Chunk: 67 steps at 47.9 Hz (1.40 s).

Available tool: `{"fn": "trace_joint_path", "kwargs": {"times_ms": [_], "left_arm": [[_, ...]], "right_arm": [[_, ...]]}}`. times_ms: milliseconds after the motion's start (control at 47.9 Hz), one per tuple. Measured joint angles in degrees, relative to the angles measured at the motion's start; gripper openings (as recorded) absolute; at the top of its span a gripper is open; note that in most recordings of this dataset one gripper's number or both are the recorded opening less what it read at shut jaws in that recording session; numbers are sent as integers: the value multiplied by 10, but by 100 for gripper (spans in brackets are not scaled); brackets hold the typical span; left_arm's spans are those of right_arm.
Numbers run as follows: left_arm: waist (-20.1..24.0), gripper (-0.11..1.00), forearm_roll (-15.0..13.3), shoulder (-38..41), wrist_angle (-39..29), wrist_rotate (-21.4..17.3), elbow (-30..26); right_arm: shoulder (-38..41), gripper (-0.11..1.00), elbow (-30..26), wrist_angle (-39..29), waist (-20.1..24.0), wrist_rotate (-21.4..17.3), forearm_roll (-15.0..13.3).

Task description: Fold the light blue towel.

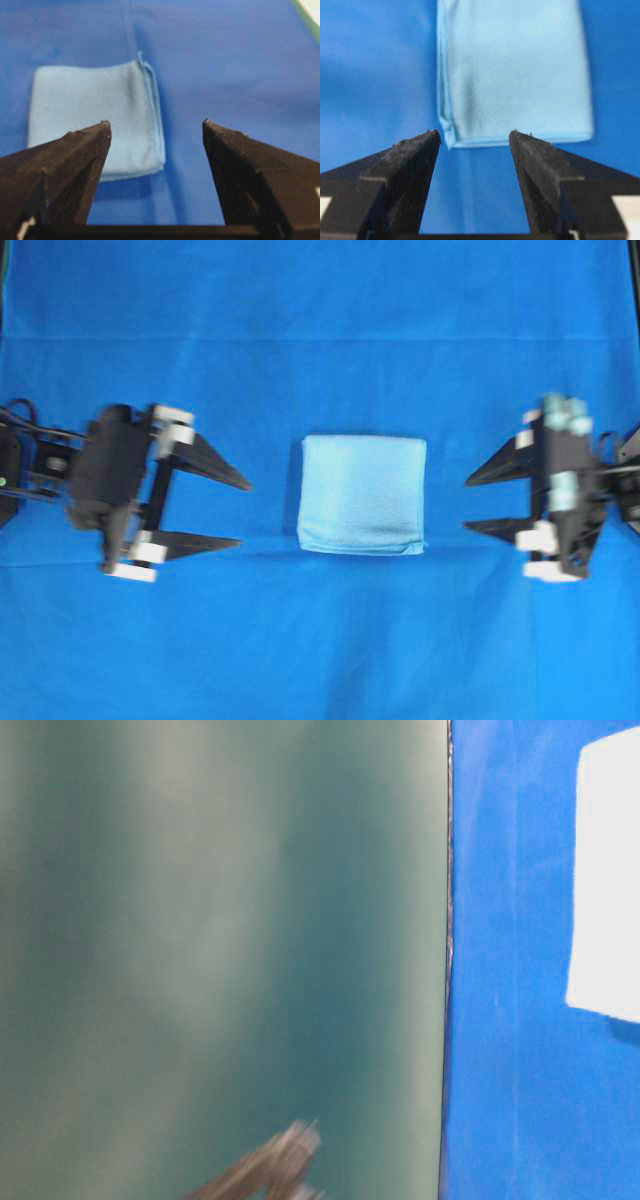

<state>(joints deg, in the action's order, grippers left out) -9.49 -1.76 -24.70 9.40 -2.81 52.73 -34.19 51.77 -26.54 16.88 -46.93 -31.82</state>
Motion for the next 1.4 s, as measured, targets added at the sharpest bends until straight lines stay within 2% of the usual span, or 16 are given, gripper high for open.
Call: {"fn": "trace_joint_path", "kwargs": {"times_ms": [355, 627, 773, 982, 1400], "left_arm": [[4, 71, 0, -214, -19, -6, 116], [33, 71, 0, -353, -25, -4, 225], [51, 71, 0, -410, -25, 0, 273], [74, 71, 1, -433, -25, 4, 294], [74, 71, 0, -433, -25, 4, 294]], "right_arm": [[-210, 61, 70, -36, 1, 0, -64], [-313, 61, 158, -36, -2, -6, -78], [-343, 61, 205, -7, -23, -8, -79], [-345, 61, 226, 44, -54, -8, -77], [-341, 61, 229, 50, -58, -8, -75]]}}
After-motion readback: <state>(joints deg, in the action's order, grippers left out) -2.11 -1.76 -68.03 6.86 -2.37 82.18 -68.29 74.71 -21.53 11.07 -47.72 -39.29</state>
